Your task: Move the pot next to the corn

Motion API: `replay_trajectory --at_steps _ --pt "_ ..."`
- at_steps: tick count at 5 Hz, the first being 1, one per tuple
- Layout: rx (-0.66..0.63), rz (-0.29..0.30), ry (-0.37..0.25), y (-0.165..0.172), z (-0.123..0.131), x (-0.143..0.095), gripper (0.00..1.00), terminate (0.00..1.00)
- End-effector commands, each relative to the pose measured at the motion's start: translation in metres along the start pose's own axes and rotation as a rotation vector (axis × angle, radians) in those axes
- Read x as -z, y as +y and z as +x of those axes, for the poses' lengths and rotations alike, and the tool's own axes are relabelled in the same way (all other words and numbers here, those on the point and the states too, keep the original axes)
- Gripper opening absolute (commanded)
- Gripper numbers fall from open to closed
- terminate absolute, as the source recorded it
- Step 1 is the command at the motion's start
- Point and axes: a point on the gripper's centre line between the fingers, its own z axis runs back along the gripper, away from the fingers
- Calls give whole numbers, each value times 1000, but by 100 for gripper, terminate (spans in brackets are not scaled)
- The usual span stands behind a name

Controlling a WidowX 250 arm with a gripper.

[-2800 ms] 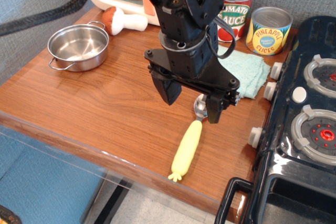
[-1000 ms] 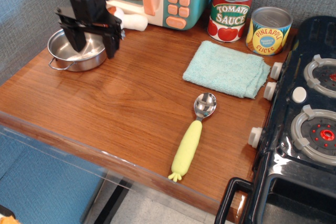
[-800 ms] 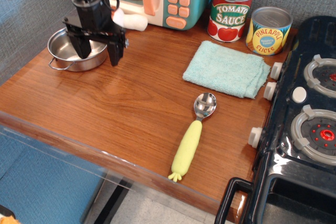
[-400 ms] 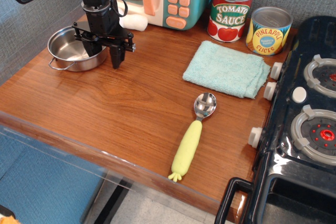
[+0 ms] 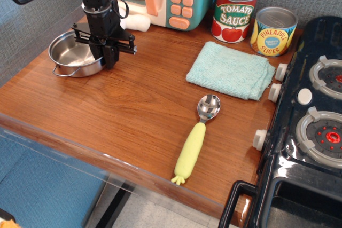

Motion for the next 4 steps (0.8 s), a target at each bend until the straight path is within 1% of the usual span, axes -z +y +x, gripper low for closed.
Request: replay_trajectory --at_steps 1,2,3,4 --pt "7 69 -177 -11 -10 -93 0 0" --pt "90 30 -207 -51 -26 -103 0 0" --pt "167 -15 -165 -97 -50 -88 0 0" --pt "201 -40 -126 -127 -67 -77 0 0"
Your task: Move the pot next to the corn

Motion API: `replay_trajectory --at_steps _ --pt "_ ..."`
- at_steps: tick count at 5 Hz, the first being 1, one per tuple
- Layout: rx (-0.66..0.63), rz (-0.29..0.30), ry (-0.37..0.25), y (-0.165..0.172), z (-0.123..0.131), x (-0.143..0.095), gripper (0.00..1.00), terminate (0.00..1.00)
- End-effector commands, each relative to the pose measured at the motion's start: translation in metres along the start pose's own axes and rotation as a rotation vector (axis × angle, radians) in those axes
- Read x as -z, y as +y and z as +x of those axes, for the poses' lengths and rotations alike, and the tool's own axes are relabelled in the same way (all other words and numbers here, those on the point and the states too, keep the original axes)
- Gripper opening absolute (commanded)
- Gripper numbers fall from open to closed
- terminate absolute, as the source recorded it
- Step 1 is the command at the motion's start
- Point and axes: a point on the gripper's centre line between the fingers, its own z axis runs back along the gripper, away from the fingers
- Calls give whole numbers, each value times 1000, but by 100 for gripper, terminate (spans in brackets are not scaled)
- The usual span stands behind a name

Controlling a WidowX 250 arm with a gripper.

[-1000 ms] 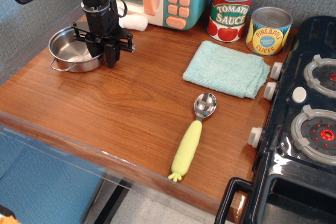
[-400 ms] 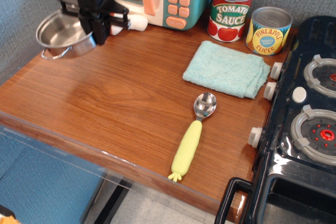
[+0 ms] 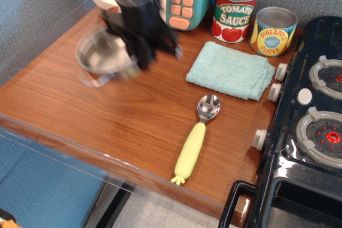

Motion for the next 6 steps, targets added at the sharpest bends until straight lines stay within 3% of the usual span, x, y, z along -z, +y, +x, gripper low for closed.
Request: replay_trajectory --at_steps 1,4,5,6 --pt "44 -29 3 -40 -20 0 0 0" --pt "5 -28 68 -46 -52 13 0 0" --pt "-6 -36 77 -44 -53 16 100 0" --pt "-14 -40 86 -43 -53 16 100 0"
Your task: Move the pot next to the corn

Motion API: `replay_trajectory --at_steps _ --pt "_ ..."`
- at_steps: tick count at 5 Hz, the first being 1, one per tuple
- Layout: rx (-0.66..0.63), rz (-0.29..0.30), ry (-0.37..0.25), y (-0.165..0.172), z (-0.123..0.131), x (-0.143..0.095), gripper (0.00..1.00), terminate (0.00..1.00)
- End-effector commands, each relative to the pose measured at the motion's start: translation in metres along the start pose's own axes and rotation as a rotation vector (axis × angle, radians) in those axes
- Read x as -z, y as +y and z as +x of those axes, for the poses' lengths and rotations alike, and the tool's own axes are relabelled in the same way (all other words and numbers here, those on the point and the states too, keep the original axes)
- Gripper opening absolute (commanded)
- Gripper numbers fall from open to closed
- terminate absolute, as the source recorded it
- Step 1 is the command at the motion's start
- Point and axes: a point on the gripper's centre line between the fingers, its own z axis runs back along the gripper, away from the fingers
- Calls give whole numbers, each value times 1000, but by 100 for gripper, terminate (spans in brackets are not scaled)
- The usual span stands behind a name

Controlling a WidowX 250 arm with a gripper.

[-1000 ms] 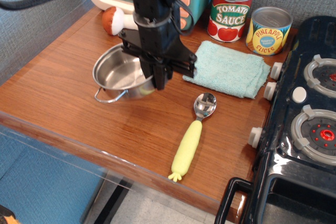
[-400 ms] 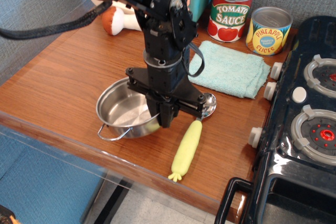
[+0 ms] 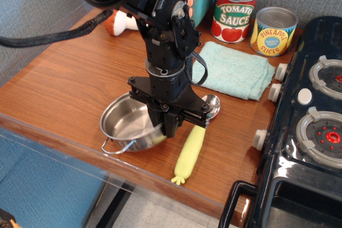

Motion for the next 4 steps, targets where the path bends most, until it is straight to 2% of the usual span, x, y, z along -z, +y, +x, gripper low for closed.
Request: replay_trajectory --at_steps 1,2,3,4 --pt "1 -18 -40 2 -2 -18 100 0" --pt "63 -51 -78 -10 2 -31 100 0" --pt "102 -71 -87 -20 2 -35 100 0" --pt "90 -13 -80 -27 -2 -38 100 0"
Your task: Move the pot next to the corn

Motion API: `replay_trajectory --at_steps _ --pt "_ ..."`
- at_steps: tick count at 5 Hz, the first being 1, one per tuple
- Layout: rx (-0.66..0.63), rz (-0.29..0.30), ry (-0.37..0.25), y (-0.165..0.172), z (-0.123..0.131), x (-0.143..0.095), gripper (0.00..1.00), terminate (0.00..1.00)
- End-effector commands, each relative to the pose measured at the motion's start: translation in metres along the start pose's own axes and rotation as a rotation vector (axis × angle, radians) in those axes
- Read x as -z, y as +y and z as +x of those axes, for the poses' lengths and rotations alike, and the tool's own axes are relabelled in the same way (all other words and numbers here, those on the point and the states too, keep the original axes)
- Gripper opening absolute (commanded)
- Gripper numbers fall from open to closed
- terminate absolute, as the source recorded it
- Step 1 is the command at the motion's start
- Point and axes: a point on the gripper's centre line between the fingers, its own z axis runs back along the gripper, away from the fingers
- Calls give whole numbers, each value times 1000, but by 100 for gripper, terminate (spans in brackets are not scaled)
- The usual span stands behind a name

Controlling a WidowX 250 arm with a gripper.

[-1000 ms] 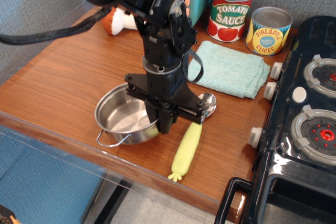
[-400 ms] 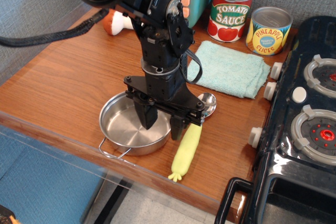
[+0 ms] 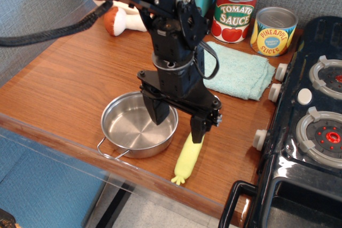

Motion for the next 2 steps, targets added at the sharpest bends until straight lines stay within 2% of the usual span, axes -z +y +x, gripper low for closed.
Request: replay_trajectory --at_steps 1,2 --pt "-4 49 -56 -7 0 -21 100 0" --pt "-4 49 -56 -7 0 -21 100 100"
